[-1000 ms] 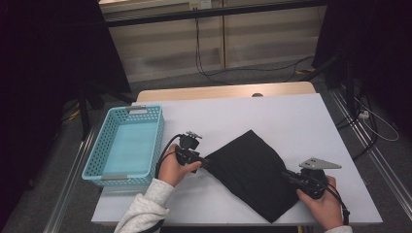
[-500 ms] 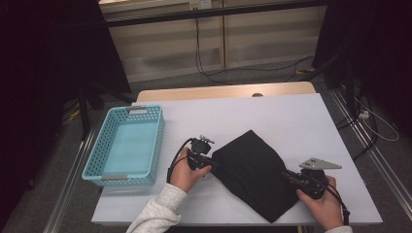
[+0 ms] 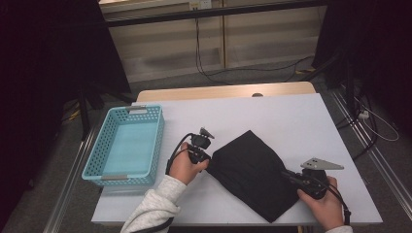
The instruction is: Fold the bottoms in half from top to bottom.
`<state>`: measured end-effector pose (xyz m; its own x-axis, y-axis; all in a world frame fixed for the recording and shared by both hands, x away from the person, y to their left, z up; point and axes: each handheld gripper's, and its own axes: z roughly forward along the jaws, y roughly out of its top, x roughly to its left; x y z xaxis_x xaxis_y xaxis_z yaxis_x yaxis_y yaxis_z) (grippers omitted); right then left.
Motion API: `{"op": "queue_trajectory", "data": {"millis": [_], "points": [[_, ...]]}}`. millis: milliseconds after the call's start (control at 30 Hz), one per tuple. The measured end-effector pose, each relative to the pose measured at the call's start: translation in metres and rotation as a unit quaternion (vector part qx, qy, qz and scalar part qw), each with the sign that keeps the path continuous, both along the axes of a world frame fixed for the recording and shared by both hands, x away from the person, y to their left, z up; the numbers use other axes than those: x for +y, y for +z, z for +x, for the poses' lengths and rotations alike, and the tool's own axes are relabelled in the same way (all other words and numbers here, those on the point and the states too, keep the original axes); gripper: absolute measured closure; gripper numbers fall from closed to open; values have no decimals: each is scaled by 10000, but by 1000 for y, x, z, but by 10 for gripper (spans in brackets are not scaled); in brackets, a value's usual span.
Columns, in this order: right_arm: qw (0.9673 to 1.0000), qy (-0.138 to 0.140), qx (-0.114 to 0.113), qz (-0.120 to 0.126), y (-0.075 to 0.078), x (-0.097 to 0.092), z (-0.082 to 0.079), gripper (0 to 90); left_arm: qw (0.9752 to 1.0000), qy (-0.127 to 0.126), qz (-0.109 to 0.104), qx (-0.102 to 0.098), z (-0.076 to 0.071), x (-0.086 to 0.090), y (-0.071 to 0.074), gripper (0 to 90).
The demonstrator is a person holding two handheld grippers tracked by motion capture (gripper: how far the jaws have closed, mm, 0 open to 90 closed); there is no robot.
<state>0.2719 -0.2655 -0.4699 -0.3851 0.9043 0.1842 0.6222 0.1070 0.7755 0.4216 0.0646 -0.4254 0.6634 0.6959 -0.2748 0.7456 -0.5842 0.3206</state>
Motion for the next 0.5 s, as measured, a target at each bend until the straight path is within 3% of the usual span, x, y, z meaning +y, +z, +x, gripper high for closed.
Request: {"op": "queue_trajectory", "data": {"millis": [133, 300, 500], "points": [[10000, 63, -55, 13, 2, 6, 0, 825, 9998, -6, 81, 187, 10, 8, 11, 846], [9996, 175, -191, -120, 6, 16, 0, 827, 9997, -51, 204, 127, 16, 15, 24, 846], [9993, 260, -260, -91, 9, 24, 0, 828, 9992, -110, 345, 168, 22, 18, 33, 846]]}}
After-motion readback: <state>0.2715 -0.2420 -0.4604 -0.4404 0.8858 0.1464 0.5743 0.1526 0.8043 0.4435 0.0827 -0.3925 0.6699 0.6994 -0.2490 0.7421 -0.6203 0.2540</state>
